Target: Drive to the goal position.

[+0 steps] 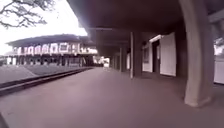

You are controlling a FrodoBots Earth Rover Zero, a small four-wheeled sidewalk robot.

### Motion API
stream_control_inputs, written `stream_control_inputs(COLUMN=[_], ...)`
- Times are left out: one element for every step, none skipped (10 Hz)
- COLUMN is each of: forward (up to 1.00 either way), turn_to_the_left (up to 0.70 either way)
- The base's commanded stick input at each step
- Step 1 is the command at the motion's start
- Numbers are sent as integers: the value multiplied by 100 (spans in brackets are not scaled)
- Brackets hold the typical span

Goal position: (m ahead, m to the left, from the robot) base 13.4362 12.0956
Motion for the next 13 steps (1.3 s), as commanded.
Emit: stream_control_inputs(forward=[85,85,85,85,0,0,0,0,0,0,0,0,0], turn_to_the_left=[0,0,0,0,0,0,0,0,0,0,0,0,0])
